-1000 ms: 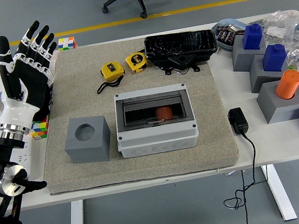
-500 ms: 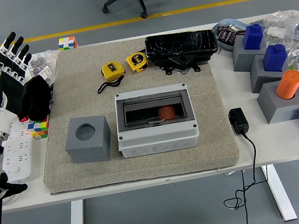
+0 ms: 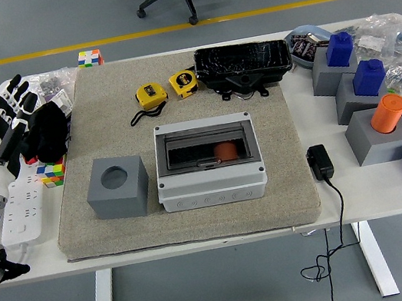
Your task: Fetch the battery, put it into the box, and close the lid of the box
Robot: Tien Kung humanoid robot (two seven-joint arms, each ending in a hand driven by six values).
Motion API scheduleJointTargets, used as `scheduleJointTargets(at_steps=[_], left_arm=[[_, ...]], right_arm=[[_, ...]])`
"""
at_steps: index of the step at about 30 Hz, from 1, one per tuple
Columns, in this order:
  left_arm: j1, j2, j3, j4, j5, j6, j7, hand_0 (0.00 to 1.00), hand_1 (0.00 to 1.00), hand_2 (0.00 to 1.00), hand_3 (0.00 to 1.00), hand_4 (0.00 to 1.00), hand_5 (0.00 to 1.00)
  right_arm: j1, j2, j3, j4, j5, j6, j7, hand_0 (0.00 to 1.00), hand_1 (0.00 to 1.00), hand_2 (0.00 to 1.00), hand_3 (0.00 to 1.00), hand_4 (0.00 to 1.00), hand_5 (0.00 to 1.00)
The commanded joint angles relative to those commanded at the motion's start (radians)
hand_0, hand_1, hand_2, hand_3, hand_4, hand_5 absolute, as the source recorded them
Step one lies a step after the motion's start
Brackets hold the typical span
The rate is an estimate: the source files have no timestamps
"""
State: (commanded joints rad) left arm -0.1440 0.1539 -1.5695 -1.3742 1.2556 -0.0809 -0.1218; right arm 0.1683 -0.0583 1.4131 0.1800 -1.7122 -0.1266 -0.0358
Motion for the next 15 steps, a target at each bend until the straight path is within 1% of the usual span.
scheduleJointTargets(at_steps=[1, 6, 7, 12, 13, 15], left_arm=[[0.000, 0.000, -0.002, 0.001, -0.003, -0.001, -0.004, 0.917, 0.950, 0.896, 0.877, 0.998, 0.828], [-0.003, -0.004, -0.020, 0.007, -0.012, -0.008, -0.010, 0.917, 0.950, 0.896, 0.877, 0.998, 0.828], [-0.003, -0.006, -0.021, 0.007, -0.016, -0.010, -0.010, 0.902, 0.915, 0.860, 0.844, 0.998, 0.985], [-0.001, -0.012, -0.009, 0.013, -0.065, -0.024, -0.003, 0.902, 0.915, 0.860, 0.844, 0.998, 0.985], [0.000, -0.013, -0.007, 0.014, -0.070, -0.025, -0.004, 0.884, 0.878, 0.830, 0.828, 0.998, 0.998], [0.000, -0.015, -0.004, 0.016, -0.077, -0.024, -0.005, 0.884, 0.878, 0.830, 0.828, 0.998, 0.998]], right_arm=[[0.001, 0.000, 0.000, 0.000, 0.000, 0.000, 0.000, 0.882, 0.857, 0.821, 0.845, 0.998, 0.998], [0.001, -0.001, 0.000, 0.000, -0.002, 0.001, 0.000, 0.882, 0.857, 0.821, 0.845, 0.998, 0.998], [0.001, -0.002, 0.001, 0.000, -0.003, 0.001, -0.001, 0.887, 0.858, 0.822, 0.844, 0.998, 0.998], [0.000, -0.001, 0.006, 0.000, -0.008, 0.002, -0.003, 0.887, 0.858, 0.822, 0.844, 0.998, 0.998], [0.000, -0.001, 0.004, 0.000, -0.006, 0.002, -0.002, 0.887, 0.859, 0.822, 0.845, 0.998, 0.998], [0.001, 0.000, -0.002, 0.000, 0.000, 0.002, -0.002, 0.887, 0.859, 0.822, 0.845, 0.998, 0.998]])
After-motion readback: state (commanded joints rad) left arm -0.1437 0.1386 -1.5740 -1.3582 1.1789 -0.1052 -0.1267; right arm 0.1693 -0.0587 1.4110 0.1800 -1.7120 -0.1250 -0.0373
